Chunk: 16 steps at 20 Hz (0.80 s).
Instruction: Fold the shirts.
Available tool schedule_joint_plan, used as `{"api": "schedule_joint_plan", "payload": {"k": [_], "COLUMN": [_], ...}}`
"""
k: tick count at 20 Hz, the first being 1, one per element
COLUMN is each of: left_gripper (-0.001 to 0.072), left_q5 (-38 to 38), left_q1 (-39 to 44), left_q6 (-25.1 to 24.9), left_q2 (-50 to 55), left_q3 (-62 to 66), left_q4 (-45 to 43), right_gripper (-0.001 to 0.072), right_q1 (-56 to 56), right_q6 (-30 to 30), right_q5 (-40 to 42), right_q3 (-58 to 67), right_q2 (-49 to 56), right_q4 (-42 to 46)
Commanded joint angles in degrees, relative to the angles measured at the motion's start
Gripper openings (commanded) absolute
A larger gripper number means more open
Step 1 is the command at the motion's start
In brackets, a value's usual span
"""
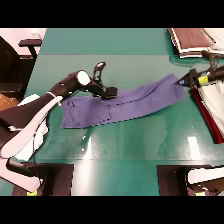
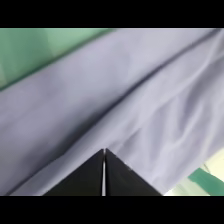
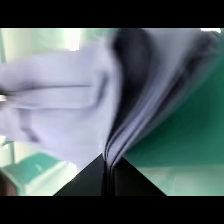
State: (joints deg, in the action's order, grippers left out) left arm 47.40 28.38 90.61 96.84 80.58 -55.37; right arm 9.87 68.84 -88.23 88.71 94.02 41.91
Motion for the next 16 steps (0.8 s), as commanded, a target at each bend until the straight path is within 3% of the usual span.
{"api": "schedule_joint_plan", "payload": {"k": [1, 11, 16], "left_gripper": [0.0026, 0.0026, 0.0025], "left_q5": [1.09, 1.77, 7.37], "left_q1": [3.5, 5.31, -2.43], "left_q6": [0.02, -0.02, -0.61], "left_q2": [6.93, 11.52, 1.86], "left_q3": [6.64, 10.45, 10.45], "left_q4": [0.48, 1.18, -4.11], "right_gripper": [0.0012, 0.0012, 0.0012], "right_q1": [-4.15, -22.95, -29.9], "right_q6": [2.03, 4.83, 4.81], "right_q5": [-0.72, 3.72, 6.78], "right_q3": [4.5, 13.14, 13.51], "right_q2": [-7.21, -12.7, -12.09], "right_q4": [-6.86, -7.91, -7.91]}}
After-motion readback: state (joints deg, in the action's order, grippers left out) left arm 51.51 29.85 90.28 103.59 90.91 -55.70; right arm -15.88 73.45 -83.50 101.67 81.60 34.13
